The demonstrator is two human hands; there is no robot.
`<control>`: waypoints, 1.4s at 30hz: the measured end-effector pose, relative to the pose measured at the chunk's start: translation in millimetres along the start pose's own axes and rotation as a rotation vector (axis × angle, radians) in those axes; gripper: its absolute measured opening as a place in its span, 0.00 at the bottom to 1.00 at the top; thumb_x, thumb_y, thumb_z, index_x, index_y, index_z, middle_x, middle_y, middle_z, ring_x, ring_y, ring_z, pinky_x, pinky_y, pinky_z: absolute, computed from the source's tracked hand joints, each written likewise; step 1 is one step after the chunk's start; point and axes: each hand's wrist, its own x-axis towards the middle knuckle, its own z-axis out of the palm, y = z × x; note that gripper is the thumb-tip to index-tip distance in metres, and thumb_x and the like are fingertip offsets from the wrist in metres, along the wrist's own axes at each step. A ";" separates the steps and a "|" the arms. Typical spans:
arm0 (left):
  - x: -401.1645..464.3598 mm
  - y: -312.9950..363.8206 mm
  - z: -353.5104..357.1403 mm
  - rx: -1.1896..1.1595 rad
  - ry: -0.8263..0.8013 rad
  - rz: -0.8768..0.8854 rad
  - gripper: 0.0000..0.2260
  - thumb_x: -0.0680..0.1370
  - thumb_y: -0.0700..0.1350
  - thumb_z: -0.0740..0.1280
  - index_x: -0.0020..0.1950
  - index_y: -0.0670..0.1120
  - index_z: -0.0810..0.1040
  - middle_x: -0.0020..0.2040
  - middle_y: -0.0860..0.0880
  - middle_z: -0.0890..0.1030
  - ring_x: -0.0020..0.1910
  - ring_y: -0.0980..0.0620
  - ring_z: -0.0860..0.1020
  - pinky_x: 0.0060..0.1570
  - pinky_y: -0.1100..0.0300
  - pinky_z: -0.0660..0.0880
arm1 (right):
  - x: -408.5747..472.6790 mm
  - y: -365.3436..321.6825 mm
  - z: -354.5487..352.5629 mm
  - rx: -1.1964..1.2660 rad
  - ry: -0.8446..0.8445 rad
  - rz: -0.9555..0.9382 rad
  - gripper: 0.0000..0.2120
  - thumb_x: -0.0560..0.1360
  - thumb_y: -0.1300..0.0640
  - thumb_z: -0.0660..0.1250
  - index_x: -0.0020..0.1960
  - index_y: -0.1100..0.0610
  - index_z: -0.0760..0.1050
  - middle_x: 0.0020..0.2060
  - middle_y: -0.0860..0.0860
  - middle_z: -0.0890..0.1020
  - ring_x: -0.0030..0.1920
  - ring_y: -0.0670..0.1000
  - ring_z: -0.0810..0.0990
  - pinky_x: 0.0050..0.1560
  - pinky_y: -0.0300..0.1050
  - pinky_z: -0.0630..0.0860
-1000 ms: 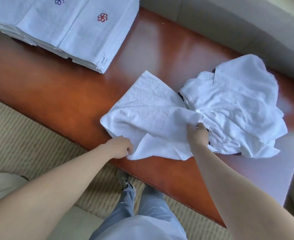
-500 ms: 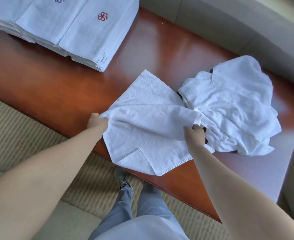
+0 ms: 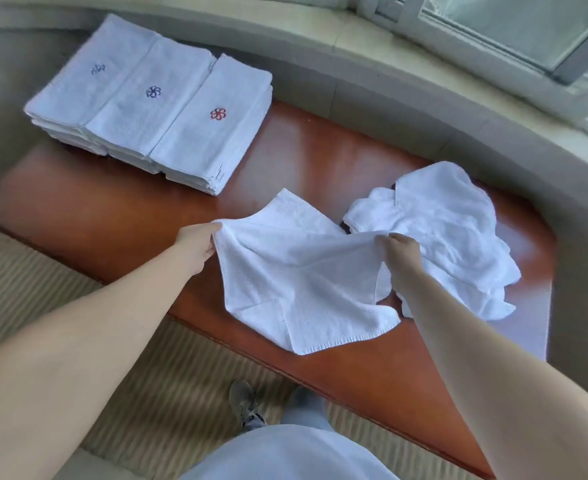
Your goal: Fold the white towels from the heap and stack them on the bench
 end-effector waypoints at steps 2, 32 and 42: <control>-18.3 28.3 -1.9 -0.046 -0.051 0.043 0.10 0.80 0.39 0.71 0.61 0.42 0.81 0.60 0.44 0.83 0.59 0.48 0.82 0.54 0.59 0.78 | -13.1 -29.2 -19.2 0.077 0.024 -0.047 0.16 0.68 0.63 0.62 0.31 0.50 0.57 0.30 0.49 0.57 0.35 0.52 0.55 0.37 0.50 0.49; -117.0 149.3 -58.4 0.004 -0.194 0.502 0.06 0.80 0.37 0.69 0.53 0.48 0.81 0.46 0.48 0.81 0.42 0.52 0.79 0.45 0.61 0.78 | -121.8 -126.5 -82.4 -0.107 -0.098 -0.080 0.15 0.78 0.62 0.69 0.64 0.62 0.80 0.49 0.56 0.78 0.47 0.55 0.77 0.55 0.47 0.78; -102.7 143.9 -85.5 0.662 -0.224 0.492 0.14 0.76 0.33 0.72 0.61 0.42 0.82 0.47 0.42 0.80 0.44 0.45 0.76 0.55 0.52 0.74 | -123.7 -111.2 -95.3 -0.622 -0.170 -0.152 0.14 0.74 0.61 0.73 0.59 0.57 0.80 0.46 0.54 0.78 0.46 0.54 0.78 0.48 0.44 0.78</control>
